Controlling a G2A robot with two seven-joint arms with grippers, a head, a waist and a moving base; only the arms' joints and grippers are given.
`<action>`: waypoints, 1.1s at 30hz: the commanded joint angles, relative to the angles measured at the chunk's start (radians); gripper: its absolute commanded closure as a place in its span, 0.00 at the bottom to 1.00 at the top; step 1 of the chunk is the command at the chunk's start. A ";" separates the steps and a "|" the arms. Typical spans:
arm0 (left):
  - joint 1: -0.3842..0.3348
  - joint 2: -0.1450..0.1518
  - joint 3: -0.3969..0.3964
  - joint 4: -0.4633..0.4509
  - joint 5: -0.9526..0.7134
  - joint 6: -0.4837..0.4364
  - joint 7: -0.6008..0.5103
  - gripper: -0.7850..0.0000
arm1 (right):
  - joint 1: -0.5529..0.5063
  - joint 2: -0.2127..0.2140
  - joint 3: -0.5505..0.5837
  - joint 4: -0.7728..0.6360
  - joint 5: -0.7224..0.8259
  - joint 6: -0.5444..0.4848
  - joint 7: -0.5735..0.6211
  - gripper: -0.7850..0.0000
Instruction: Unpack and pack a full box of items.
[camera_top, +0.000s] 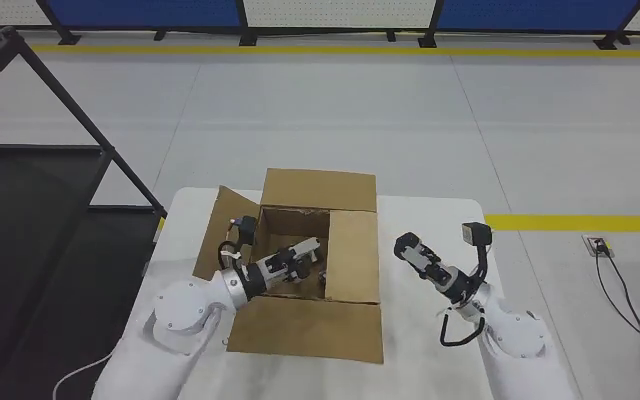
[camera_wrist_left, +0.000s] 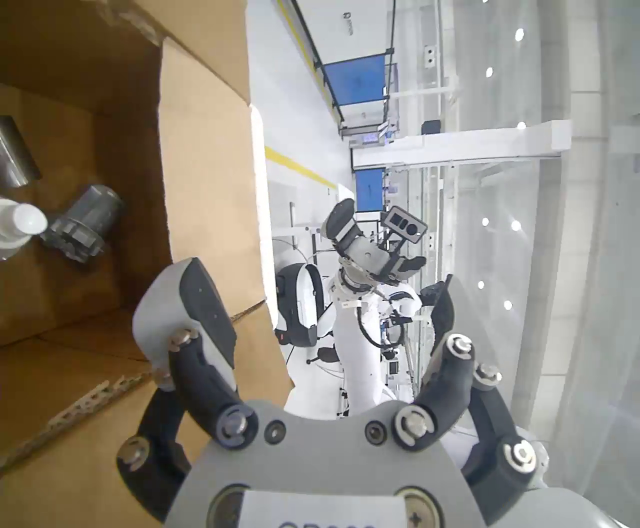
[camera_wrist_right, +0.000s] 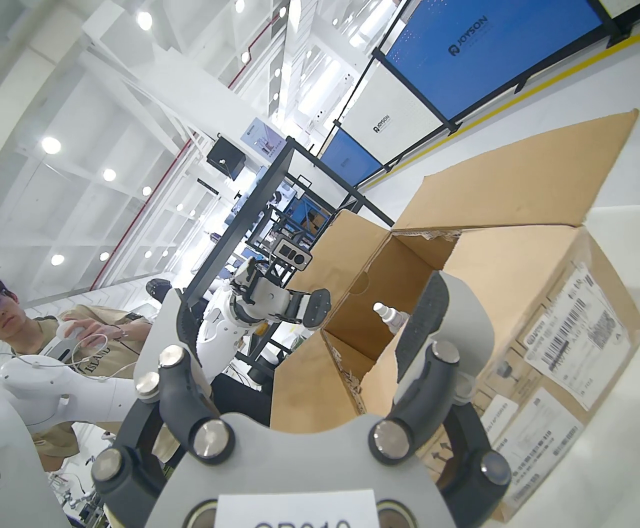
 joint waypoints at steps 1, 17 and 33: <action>-0.052 -0.015 0.063 0.060 0.022 0.016 0.014 0.00 | -0.009 0.006 0.011 0.007 0.012 -0.008 -0.001 0.00; -0.206 -0.087 0.239 0.316 0.074 -0.076 0.014 0.00 | -0.031 0.039 0.033 0.023 0.046 -0.022 -0.030 0.00; -0.185 -0.099 0.201 0.254 0.071 -0.165 0.011 0.00 | -0.037 0.058 -0.004 -0.006 0.022 -0.008 -0.093 0.00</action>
